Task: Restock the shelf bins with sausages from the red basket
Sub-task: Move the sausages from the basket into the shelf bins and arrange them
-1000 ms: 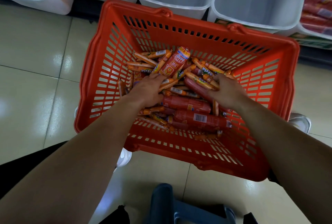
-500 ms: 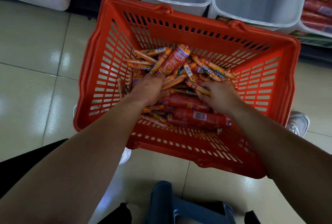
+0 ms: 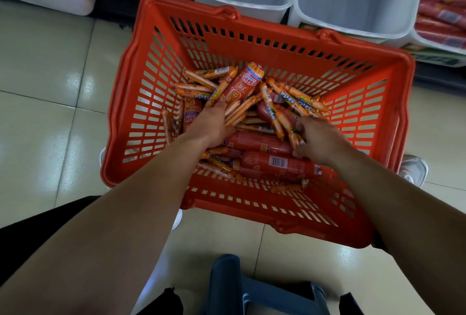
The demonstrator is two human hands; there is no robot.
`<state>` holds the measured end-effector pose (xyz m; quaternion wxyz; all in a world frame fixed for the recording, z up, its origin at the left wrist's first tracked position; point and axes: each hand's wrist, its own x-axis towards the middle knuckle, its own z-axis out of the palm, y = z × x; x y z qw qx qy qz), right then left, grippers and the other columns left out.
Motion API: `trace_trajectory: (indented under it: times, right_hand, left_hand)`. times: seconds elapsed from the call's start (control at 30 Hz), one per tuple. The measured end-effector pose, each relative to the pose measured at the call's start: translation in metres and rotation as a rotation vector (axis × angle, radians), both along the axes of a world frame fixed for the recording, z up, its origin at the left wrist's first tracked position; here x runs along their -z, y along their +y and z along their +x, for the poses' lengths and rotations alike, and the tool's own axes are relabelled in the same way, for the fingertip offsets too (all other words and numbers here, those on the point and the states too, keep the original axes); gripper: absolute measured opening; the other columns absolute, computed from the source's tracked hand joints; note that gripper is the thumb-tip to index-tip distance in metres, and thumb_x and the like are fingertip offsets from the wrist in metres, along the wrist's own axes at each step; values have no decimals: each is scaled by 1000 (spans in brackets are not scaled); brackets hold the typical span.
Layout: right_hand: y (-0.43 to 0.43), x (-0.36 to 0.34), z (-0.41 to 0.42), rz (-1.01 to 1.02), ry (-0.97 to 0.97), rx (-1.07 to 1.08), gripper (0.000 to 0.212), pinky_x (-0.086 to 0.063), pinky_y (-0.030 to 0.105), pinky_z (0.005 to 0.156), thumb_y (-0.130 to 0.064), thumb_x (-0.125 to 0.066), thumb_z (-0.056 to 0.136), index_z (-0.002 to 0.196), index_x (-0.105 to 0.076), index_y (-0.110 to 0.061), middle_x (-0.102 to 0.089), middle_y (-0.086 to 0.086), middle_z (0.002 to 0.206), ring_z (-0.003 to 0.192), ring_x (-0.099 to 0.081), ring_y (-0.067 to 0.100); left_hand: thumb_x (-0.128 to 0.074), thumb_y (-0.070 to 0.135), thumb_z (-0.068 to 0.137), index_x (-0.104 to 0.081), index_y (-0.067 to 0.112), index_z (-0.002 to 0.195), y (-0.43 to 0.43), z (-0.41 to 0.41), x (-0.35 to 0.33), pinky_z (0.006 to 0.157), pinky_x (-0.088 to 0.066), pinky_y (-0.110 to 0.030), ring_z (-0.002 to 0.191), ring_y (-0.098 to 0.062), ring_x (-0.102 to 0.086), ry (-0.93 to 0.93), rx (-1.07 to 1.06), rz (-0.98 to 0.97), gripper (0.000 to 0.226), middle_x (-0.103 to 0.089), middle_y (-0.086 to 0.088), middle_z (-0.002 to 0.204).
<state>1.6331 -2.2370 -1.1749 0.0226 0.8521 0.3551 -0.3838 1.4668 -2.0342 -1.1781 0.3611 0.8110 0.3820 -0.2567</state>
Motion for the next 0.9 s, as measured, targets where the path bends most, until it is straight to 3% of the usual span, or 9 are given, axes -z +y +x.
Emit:
trace_trajectory:
  times: [0.1,0.27,0.4,0.53,0.57,0.67,0.73,0.83,0.9]
  right_hand:
    - [-1,1,0,29,4,15,55,-37,31,68,-35,-88,72,115,-58,-22,-58,1,108,89,-54,19]
    - [0,1,-7,34,-30,1,58,-41,32,74,-43,-86,71,116,-56,-23,-55,0,118,106,-57,22]
    - [4,2,-7,72,2,-8,64,-49,37,86,-45,-86,72,125,-57,-24,-58,2,121,112,-55,22]
    - [6,4,-8,46,-6,-99,65,-45,37,88,-52,-79,77,131,-59,-22,-56,3,123,117,-50,24]
    - [7,4,-8,66,4,-57,60,-45,36,83,-51,-77,79,129,-60,-21,-57,3,118,112,-53,22]
    - [22,0,-7,234,46,258,37,-36,27,56,-44,-69,90,111,-64,-14,-60,-1,81,69,-57,15]
    - [42,0,-4,324,0,379,33,-35,27,54,-42,-64,94,110,-63,-13,-58,-2,75,64,-56,15]
    - [72,6,-9,300,-10,376,41,-46,36,79,-42,-61,96,129,-54,-19,-63,0,98,93,-63,22]
    - [84,15,-15,220,15,321,67,-50,45,91,-51,-66,90,141,-42,-14,-59,11,126,116,-59,33]
  left_hand:
    - [-70,31,91,-42,18,139,1,-1,-3,98,-49,-44,117,-33,-57,-30,-40,1,56,-54,-12,132]
    - [-69,32,92,-39,19,143,5,-5,-8,95,-49,-41,116,-32,-58,-35,-21,21,61,-56,-10,132]
    - [-72,34,89,-41,22,141,11,-10,-7,89,-48,-37,111,-29,-60,-27,-34,10,61,-61,-6,126]
    - [-73,35,88,-41,24,142,10,-18,-6,93,-49,-38,112,-25,-60,-58,-87,-39,63,-61,-3,125]
    - [-73,35,88,-41,24,141,10,-20,-6,93,-49,-38,111,-25,-60,-66,-91,-42,63,-61,-3,125]
    - [-73,32,88,-43,23,140,10,-26,-8,91,-50,-36,108,-22,-59,-120,-129,-61,61,-61,0,121]
    - [-74,29,88,-48,21,135,10,-31,-10,83,-49,-31,102,-19,-60,-147,-191,-72,54,-61,4,111]
    - [-73,26,90,-51,18,127,9,-35,-10,69,-43,-22,93,-16,-59,-188,-299,-88,44,-58,10,96]
    - [-72,25,91,-52,16,125,11,-36,-8,69,-43,-24,91,-17,-58,-194,-352,-80,41,-58,8,95]
